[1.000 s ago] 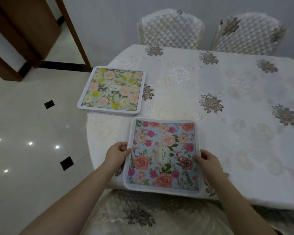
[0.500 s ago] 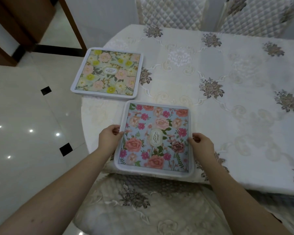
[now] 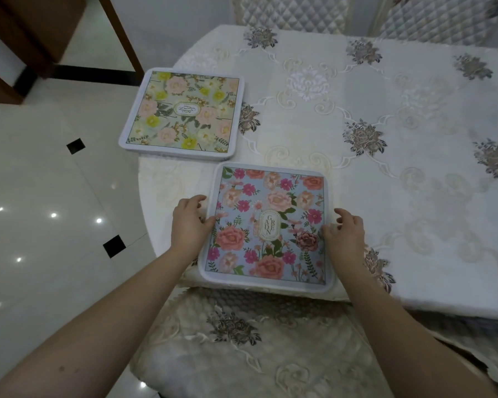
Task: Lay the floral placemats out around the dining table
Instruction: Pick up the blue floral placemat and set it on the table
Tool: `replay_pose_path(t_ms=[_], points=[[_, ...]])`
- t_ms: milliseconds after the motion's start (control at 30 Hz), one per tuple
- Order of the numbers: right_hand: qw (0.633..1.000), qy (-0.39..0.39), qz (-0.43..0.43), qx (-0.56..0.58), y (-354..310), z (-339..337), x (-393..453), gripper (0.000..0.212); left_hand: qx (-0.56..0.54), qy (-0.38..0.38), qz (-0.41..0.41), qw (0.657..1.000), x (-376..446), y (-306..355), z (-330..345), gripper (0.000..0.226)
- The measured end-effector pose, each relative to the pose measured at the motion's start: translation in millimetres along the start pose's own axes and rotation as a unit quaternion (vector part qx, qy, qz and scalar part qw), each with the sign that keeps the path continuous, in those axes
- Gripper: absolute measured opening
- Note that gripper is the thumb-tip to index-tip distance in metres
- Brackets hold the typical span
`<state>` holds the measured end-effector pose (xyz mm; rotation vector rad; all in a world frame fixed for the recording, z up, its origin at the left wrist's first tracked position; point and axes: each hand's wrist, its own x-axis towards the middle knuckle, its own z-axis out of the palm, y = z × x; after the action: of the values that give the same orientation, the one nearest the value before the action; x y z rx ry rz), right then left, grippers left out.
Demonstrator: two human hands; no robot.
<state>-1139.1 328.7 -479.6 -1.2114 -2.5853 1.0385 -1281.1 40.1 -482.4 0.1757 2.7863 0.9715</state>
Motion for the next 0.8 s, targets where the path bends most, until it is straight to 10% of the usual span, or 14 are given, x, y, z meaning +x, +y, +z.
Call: replay_pose_path(t_ms=[267, 433, 800], points=[[0.973, -0.035, -0.212, -0.085, -57.9, 50.2, 7.1, 0.047, 0.118, -0.003, 0.222, 0.968, 24.6, 45.2, 35.8, 0.047], [0.95, -0.091, -0.251, -0.161, -72.6, 86.7, 27.2, 0.064, 0.223, -0.108, 0.221, 0.943, 41.6, 58.7, 70.5, 0.068], [0.939, -0.068, -0.207, -0.264, -21.0, 56.4, 54.7, 0.067, 0.255, -0.09, 0.22, 0.937, 39.9, 16.8, 58.1, 0.066]])
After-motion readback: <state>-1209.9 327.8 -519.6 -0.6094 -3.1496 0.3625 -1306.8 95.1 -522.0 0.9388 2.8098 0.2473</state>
